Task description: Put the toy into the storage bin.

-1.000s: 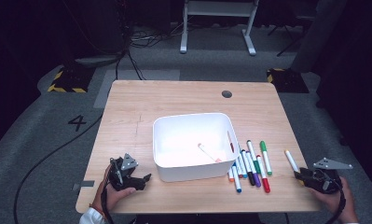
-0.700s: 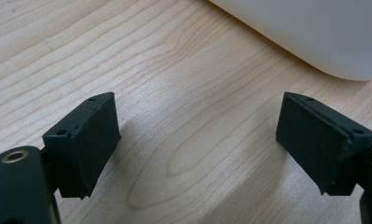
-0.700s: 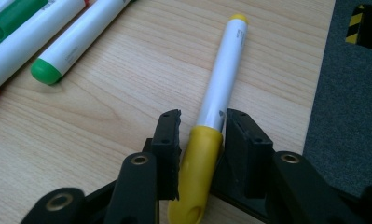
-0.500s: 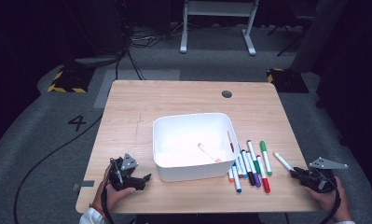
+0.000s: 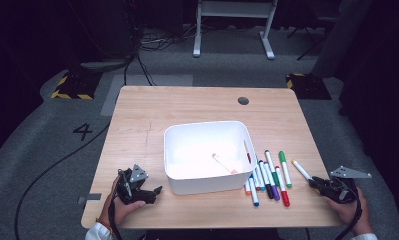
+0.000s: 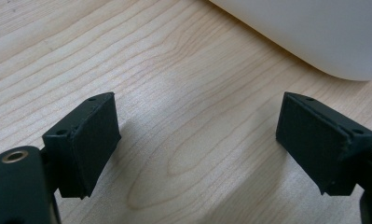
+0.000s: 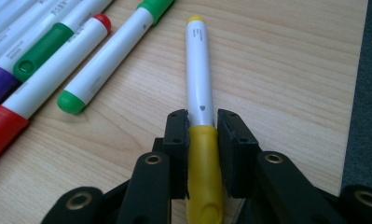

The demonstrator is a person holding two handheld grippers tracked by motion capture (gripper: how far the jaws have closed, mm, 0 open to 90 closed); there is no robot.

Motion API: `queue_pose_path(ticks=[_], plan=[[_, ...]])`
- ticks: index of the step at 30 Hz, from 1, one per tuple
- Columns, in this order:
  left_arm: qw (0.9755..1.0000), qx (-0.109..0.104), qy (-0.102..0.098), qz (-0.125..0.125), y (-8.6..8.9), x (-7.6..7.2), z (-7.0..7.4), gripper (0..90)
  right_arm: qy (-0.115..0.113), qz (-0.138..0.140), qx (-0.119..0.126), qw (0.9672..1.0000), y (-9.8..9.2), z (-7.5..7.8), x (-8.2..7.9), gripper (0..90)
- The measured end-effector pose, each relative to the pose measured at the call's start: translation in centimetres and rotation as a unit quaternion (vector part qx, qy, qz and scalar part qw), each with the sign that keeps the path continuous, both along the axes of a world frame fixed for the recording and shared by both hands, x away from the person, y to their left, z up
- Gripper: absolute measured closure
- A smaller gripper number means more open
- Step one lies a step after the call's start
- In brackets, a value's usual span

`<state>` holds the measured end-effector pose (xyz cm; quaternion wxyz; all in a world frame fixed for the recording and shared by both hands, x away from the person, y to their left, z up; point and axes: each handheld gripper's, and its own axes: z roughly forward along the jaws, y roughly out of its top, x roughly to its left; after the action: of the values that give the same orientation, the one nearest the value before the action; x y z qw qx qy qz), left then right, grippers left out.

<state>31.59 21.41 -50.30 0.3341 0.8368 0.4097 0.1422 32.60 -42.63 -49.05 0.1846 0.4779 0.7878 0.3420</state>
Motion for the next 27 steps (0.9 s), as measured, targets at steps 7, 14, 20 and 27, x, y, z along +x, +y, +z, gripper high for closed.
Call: queue_pose_path(ticks=[7, 14, 20, 27], plan=[[1.0, 0.0, 0.0, 0.0, 0.0, 0.0, 0.0, 13.5, -0.025, 0.001, 0.012, 0.9996, 0.3, 1.4, 0.1, 74.8], [1.0, 0.0, 0.0, 0.0, 0.0, 0.0, 0.0, 13.5, -0.05, 0.015, 0.021, 0.9984, 1.0, 3.3, 0.4, 74.8], [1.0, 0.0, 0.0, 0.0, 0.0, 0.0, 0.0, 13.5, -0.075, 0.042, 0.031, 0.9959, 2.3, 5.4, 0.5, 74.8], [1.0, 0.0, 0.0, 0.0, 0.0, 0.0, 0.0, 13.5, -0.104, 0.085, 0.039, 0.9902, 4.4, 8.5, 1.2, 74.8]])
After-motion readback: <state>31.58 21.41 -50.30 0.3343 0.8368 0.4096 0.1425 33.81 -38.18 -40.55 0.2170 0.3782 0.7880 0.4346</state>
